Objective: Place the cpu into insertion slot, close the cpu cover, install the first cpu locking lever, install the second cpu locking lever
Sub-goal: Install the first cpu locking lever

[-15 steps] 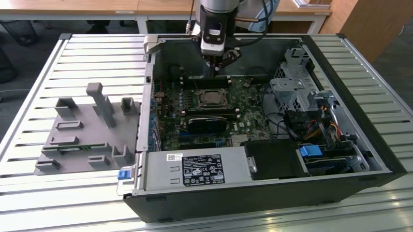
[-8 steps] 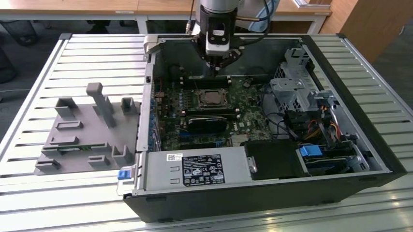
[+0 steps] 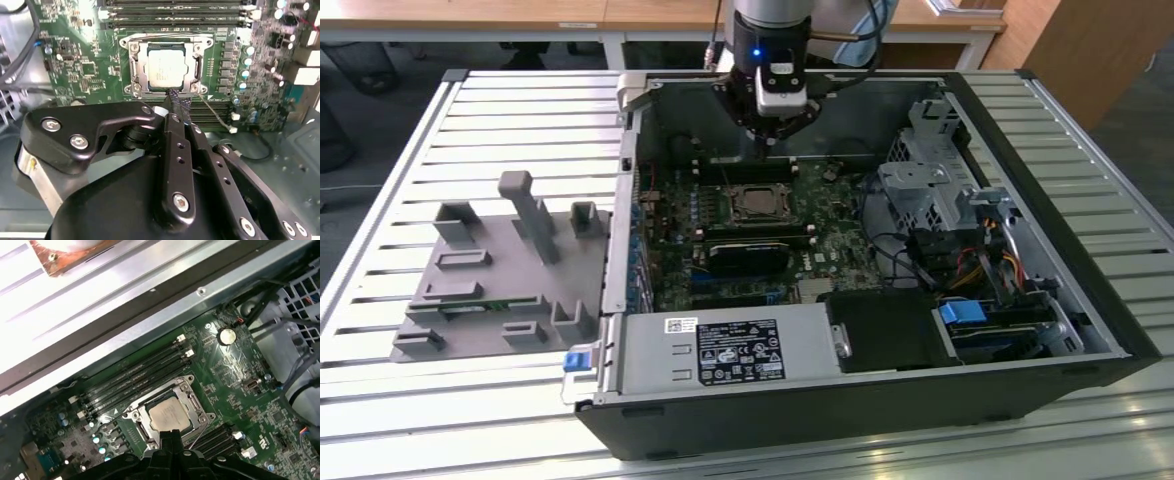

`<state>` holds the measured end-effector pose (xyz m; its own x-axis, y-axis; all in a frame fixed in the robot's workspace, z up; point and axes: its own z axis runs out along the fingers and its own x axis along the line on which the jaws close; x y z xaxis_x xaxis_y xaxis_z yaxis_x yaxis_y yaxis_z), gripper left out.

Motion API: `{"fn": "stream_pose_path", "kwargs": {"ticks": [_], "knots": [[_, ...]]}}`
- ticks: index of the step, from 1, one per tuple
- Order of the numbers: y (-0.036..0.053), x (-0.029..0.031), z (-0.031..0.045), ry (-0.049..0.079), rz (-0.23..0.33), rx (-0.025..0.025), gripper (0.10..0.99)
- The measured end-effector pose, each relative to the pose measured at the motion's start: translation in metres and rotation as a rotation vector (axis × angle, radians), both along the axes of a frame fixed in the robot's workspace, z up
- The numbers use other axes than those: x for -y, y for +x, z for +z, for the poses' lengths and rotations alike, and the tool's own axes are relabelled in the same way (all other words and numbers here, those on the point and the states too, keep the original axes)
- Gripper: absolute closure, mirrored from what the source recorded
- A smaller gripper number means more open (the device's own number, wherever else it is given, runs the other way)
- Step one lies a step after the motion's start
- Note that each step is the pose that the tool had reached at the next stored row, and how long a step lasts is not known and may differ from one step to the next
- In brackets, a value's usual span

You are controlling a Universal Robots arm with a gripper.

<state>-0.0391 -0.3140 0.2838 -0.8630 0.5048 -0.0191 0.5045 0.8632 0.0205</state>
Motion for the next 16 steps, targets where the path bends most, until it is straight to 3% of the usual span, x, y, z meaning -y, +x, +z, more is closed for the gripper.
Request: {"fn": "stream_pose_path", "kwargs": {"ticks": [16], "knots": [[0.0, 0.0, -0.0031, 0.0, 0.291, -0.0001, 0.98]]}}
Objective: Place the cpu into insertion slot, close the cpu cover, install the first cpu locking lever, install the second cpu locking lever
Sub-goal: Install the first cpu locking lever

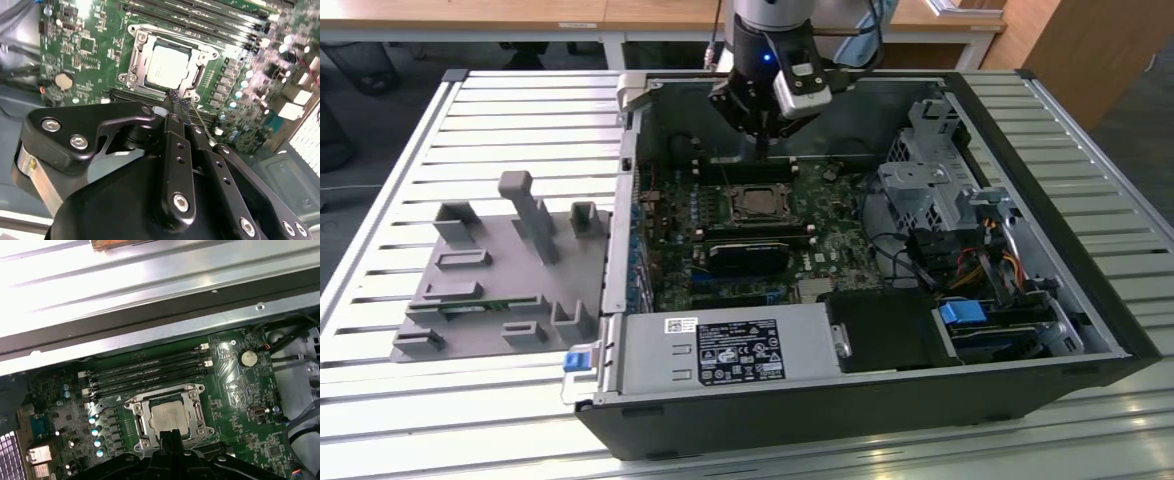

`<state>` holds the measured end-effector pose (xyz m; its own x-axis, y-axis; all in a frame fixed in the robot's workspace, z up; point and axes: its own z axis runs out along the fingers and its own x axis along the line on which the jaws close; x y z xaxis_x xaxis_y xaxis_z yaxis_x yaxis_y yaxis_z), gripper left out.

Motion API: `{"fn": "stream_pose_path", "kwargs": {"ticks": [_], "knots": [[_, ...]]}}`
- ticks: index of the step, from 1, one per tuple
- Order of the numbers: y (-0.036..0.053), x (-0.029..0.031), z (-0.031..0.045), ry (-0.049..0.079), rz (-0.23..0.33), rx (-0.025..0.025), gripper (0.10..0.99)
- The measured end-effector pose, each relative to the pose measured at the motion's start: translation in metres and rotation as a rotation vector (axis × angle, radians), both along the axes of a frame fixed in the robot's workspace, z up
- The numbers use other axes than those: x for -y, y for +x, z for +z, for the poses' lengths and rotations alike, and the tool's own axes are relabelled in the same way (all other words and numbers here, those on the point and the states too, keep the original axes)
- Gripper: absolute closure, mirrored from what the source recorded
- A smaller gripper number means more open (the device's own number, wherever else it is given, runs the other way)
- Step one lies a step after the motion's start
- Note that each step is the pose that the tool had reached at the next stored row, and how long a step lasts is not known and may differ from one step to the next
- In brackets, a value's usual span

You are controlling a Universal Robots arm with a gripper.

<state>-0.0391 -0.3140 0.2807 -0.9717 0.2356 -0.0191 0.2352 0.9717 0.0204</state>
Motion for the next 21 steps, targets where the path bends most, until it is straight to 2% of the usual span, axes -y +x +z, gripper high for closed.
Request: {"fn": "stream_pose_path", "kwargs": {"ticks": [12, 13, 16, 19, 20, 21], "knots": [[-0.0001, 0.0, -0.0023, 0.0, 0.214, 0.0, 0.98], [-0.0005, 0.0, -0.0026, 0.0, 0.22, 0.0001, 0.98], [-0.0111, -0.0002, -0.0032, 0.001, 0.221, 0.0002, 0.98], [-0.0172, -0.0003, -0.0049, 0.0, 0.22, 0.0001, 0.98], [-0.0188, -0.0004, -0.006, 0.0, 0.219, 0.0, 0.98], [-0.0216, -0.0006, -0.0106, 0.0, 0.213, 0.0, 0.98]]}}
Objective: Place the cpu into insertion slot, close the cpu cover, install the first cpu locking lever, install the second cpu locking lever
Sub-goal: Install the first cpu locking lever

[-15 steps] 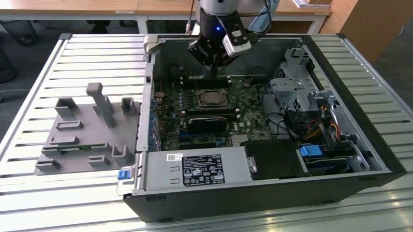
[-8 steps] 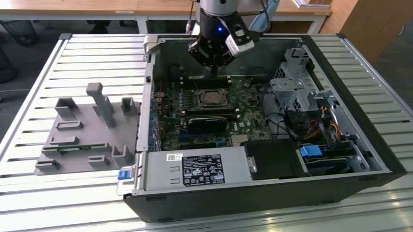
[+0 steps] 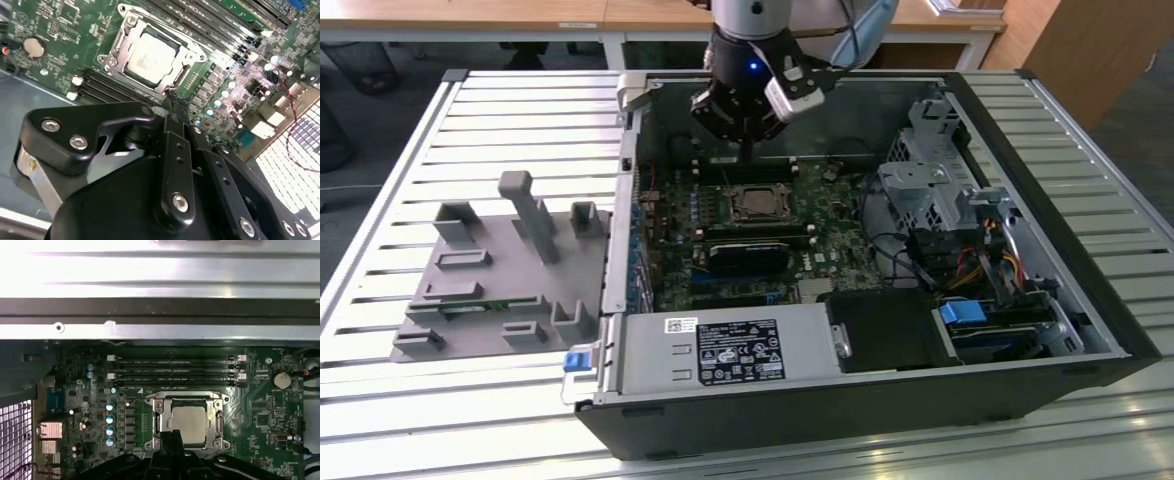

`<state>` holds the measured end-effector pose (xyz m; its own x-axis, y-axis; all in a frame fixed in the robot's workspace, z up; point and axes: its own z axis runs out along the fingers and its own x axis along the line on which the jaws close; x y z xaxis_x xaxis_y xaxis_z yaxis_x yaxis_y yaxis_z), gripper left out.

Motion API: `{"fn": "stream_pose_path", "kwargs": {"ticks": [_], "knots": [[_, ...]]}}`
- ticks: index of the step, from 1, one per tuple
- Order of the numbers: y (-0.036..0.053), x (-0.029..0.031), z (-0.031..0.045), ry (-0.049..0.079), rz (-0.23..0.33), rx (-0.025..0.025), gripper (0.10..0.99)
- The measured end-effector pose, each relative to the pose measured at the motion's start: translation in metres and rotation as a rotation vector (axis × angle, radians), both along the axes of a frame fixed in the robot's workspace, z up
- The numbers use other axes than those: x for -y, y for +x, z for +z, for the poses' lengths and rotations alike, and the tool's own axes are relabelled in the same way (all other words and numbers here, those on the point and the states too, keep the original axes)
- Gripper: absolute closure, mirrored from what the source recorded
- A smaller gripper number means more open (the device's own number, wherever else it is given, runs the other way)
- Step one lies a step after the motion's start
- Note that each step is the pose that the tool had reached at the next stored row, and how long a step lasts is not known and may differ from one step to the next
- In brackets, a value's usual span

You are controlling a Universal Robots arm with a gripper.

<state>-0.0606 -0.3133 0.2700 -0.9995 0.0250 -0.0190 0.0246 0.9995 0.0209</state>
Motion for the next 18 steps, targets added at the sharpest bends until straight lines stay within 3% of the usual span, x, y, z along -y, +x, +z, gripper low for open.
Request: {"fn": "stream_pose_path", "kwargs": {"ticks": [2, 6, 18], "knots": [[-0.0051, 0.0, -0.0043, 0.0, -0.001, -0.0001, 0.98], [-0.0168, -0.0001, -0.0057, 0.0, -0.001, 0.0002, 0.98], [-0.0355, -0.0049, -0.0098, 0.0, -0.001, 0.0001, 0.98]]}}
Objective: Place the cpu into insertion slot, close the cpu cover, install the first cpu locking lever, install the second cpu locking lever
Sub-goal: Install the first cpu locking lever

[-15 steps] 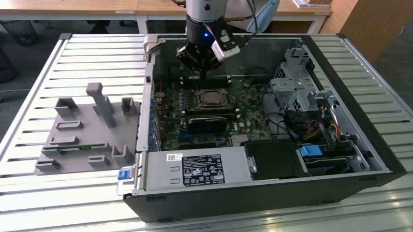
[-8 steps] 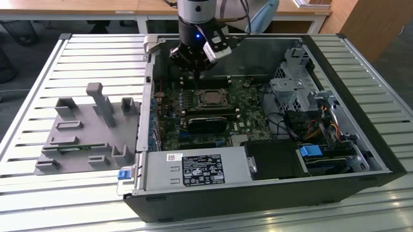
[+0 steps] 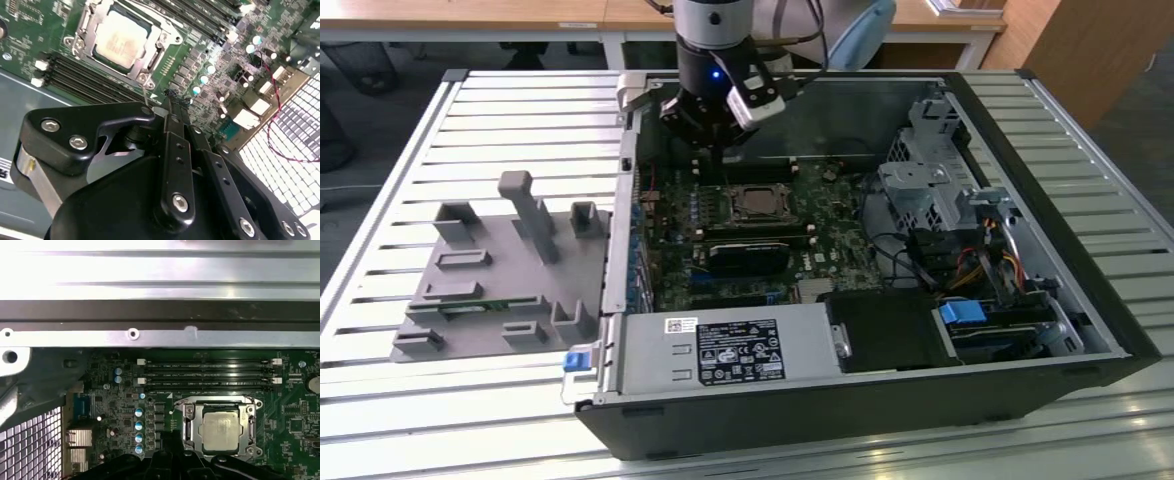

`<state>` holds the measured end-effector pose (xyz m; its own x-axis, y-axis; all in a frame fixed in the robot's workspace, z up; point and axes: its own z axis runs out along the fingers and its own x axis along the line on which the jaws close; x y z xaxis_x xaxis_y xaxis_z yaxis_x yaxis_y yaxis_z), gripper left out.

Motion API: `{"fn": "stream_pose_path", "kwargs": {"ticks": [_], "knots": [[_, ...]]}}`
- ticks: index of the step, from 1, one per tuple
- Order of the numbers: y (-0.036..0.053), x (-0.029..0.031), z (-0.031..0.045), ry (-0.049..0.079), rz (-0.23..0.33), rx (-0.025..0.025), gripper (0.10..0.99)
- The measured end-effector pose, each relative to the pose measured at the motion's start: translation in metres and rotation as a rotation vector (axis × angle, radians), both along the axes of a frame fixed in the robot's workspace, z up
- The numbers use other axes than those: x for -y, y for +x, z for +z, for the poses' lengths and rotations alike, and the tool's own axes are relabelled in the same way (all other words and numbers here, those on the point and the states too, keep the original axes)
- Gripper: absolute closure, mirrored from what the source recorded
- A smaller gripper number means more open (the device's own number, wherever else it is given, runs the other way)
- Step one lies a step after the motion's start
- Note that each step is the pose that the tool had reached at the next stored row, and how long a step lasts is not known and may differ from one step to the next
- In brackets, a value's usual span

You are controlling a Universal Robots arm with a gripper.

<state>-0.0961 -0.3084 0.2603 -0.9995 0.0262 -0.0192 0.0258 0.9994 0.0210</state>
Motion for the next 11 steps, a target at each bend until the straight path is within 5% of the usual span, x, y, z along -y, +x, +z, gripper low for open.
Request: {"fn": "stream_pose_path", "kwargs": {"ticks": [11], "knots": [[-0.0076, -0.0103, -0.0054, 0.0, 0.0, -0.0001, 0.98]]}}
